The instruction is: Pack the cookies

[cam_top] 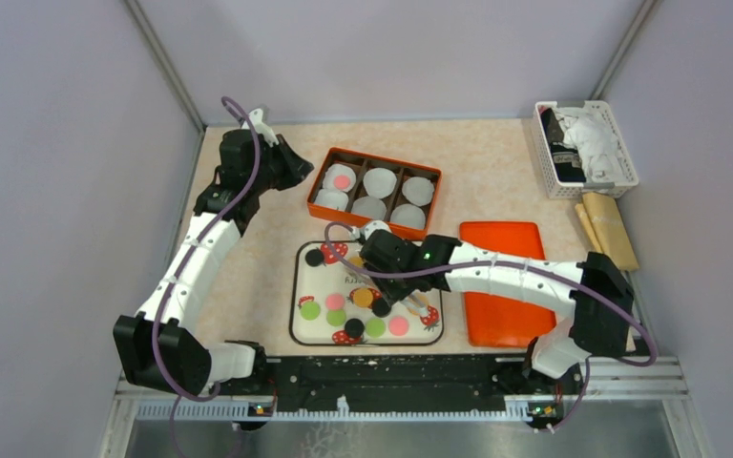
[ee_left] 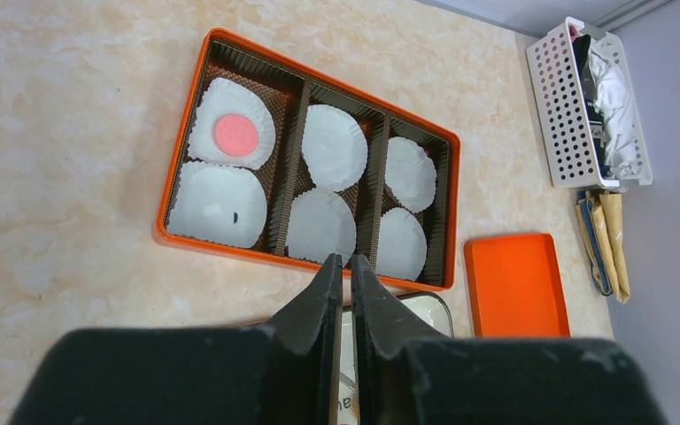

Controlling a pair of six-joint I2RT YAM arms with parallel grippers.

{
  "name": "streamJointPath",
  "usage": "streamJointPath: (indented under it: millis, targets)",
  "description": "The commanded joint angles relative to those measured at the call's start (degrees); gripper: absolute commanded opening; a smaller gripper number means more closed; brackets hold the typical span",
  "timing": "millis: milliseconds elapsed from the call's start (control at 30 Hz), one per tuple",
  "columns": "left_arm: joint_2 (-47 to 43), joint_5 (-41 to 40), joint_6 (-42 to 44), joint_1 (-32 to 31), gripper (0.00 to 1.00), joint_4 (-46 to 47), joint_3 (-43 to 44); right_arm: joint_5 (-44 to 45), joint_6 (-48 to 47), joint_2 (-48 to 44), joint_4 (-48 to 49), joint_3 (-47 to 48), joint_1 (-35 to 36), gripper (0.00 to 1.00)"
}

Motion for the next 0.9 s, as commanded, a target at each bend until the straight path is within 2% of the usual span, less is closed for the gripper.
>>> streamJointPath:
  millis: [0,200,433,667,867]
  targets:
    - [-1.79,0.12,0.6,0.14,0.13,2.17,-0.09,4.87,-0.78,-3.4,1.06,5.55,0.62,0.19]
    - [-1.97,-0.33,0.71,0.48,0.13,2.17,-0.04,9.15,-3.2,-3.68,0.06,11.63,0.55,0.16]
    - [-1.75,-0.49,1.09,0.67,0.13,2.15,0.34,16.67,-7.24,1.28,2.0,17.72,-0.23,0.15]
    - [-0.91,-0.63,1.76,0.94,0.14,2.09,0.31,12.35,-10.97,7.51,9.64,21.79,-7.22,0.15]
    - [-0.63,-0.99,2.15,1.29,0.14,1.87,0.3,11.5,-13.97,15.11,11.45,27.62,-8.75,0.15]
